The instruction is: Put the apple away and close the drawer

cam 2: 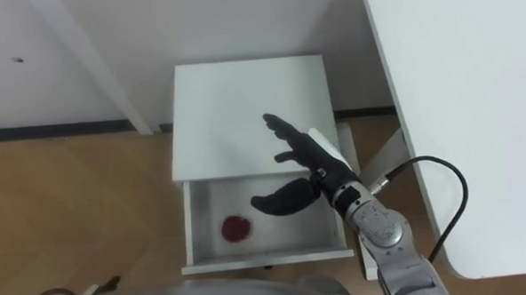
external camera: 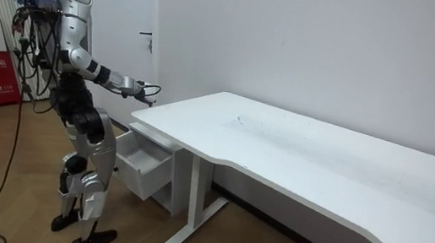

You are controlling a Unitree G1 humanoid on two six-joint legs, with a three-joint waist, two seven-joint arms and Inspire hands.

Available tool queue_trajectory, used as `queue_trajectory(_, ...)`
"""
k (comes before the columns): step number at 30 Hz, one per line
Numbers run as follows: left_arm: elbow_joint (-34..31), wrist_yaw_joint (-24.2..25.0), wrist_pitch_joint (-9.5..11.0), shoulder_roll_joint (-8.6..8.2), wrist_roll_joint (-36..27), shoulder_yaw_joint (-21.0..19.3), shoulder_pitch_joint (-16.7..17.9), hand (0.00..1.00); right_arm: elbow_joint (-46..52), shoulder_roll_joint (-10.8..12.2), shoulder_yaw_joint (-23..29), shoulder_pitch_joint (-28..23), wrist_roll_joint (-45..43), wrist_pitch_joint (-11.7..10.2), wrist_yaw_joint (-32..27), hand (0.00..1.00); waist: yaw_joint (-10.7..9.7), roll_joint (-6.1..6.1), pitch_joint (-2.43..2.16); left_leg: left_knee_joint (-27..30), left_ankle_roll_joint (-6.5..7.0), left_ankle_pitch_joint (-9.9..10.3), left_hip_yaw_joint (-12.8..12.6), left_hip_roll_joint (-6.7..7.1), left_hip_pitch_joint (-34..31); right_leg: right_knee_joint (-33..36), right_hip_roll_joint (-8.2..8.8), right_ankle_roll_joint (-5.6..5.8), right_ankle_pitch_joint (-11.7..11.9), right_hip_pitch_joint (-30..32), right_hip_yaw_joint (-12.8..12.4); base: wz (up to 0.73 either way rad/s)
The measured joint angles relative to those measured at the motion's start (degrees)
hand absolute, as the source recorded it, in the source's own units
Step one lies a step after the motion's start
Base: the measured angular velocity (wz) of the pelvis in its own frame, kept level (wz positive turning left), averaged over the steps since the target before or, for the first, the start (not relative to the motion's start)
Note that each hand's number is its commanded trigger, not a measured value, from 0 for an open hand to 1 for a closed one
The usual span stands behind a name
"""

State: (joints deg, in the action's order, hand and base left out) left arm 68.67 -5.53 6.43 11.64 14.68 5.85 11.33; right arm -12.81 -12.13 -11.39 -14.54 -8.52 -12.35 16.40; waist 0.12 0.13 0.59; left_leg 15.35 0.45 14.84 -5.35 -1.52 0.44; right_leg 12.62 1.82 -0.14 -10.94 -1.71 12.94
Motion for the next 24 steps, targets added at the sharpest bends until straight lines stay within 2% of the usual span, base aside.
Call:
queue_trajectory(11,0.0,0.5,0.1,0.01,0.0,-0.1,-0.2,0.0,0.0,-0.2,0.0,0.0,-0.8,0.0,1.4,0.0,0.0,-0.25,-0.11,0.5,0.06,0.0,0.7,0.16,-0.5,0.1,0.21,0.04,0.0,-0.2,0.4,0.03)
queue_trajectory(15,0.0,1.2,0.1,0.01,0.0,-0.1,-0.9,0.0,0.0,-0.5,0.2,0.0,-0.9,0.1,1.9,0.0,0.0,-0.22,-0.14,2.8,0.53,0.4,1.3,0.28,-2.5,1.0,0.66,0.36,-0.4,0.7,1.5,0.18)
queue_trajectory(17,0.0,1.3,0.1,0.01,0.0,-0.1,-1.1,0.0,0.0,-0.6,0.5,0.0,-0.8,0.5,1.9,0.0,-0.1,0.0,0.01,4.4,1.02,0.7,1.4,0.5,-3.5,2.1,1.16,0.66,-0.9,1.0,2.2,0.24)
queue_trajectory(18,-0.1,1.5,0.1,0.0,0.0,0.0,-1.1,0.0,0.0,-0.7,0.9,0.0,-0.9,0.7,2.0,0.0,-0.6,0.35,0.2,5.3,1.33,1.4,1.3,0.56,-4.1,2.9,1.53,0.98,-1.4,1.0,2.9,0.25)
queue_trajectory(20,0.0,1.9,0.2,-0.02,0.0,-0.1,-0.9,0.0,0.1,-1.1,1.5,0.1,-0.9,1.2,1.8,0.0,-0.4,0.46,0.26,6.2,1.97,2.0,0.7,1.3,-4.3,6.2,2.81,1.55,-2.8,2.2,2.9,0.12)
queue_trajectory(22,1.0,2.5,0.3,-0.02,-0.2,-0.2,-1.8,0.0,-0.1,-1.6,2.8,0.3,-1.0,1.4,1.8,0.0,-0.6,0.57,0.38,8.5,3.24,3.1,0.5,2.36,-5.3,15.1,5.56,2.43,-4.2,5.9,2.9,0.14)
queue_trajectory(23,1.7,2.6,0.4,0.0,-0.2,-0.2,-2.3,0.0,-0.1,-1.6,3.1,0.4,-1.0,1.7,1.8,0.0,-0.5,0.64,0.37,9.0,3.5,3.2,0.3,2.6,-5.4,18.3,6.43,2.42,-4.2,7.1,3.0,0.37)
queue_trajectory(24,2.6,2.8,0.6,0.38,-0.5,-0.3,-3.3,0.0,0.0,-1.6,3.6,0.5,-0.8,1.8,1.8,0.0,-1.0,0.17,0.41,10.3,4.37,3.8,-0.3,3.0,-5.9,25.4,8.64,2.44,-4.0,10.2,2.7,0.25)
